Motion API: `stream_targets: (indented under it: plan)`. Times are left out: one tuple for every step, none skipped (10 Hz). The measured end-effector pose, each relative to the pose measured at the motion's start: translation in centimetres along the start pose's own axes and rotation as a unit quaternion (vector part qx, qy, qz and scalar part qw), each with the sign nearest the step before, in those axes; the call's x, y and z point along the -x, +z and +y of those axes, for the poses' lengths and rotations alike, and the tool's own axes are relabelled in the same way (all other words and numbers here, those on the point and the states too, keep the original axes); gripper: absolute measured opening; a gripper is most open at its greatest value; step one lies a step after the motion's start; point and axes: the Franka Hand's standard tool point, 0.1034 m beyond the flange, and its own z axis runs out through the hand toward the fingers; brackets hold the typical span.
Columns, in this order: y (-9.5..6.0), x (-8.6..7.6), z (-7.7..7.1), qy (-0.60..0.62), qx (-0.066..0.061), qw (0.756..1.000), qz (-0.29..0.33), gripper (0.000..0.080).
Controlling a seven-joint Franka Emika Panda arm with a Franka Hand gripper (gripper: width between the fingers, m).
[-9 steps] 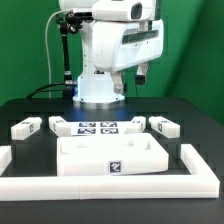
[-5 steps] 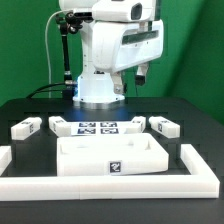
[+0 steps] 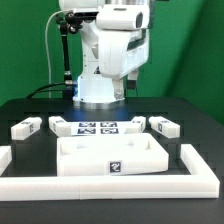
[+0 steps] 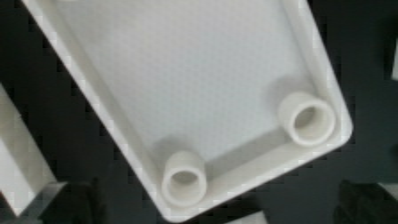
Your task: Assemble desk
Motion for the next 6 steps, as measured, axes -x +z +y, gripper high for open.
stream_targets:
  plan:
    - [1.0,1.3,-0.4,-0.042,0.003,0.999,0.003,0.0650]
    - [1.6,2.5,-0.4,-0.105,0.006,0.994,0.004,0.0650]
    - [1.4,2.2,-0.3,-0.120,0.006,0.993,0.003,0.0650]
    - [1.5,2.3,-0.3,-0.152,0.006,0.988,0.003,0.0650]
    - [1.6,2.4,-0.3,-0.178,0.005,0.984,0.003,0.0650]
    - [1.9,2.5,-0.4,-0.173,0.005,0.985,0.003,0.0650]
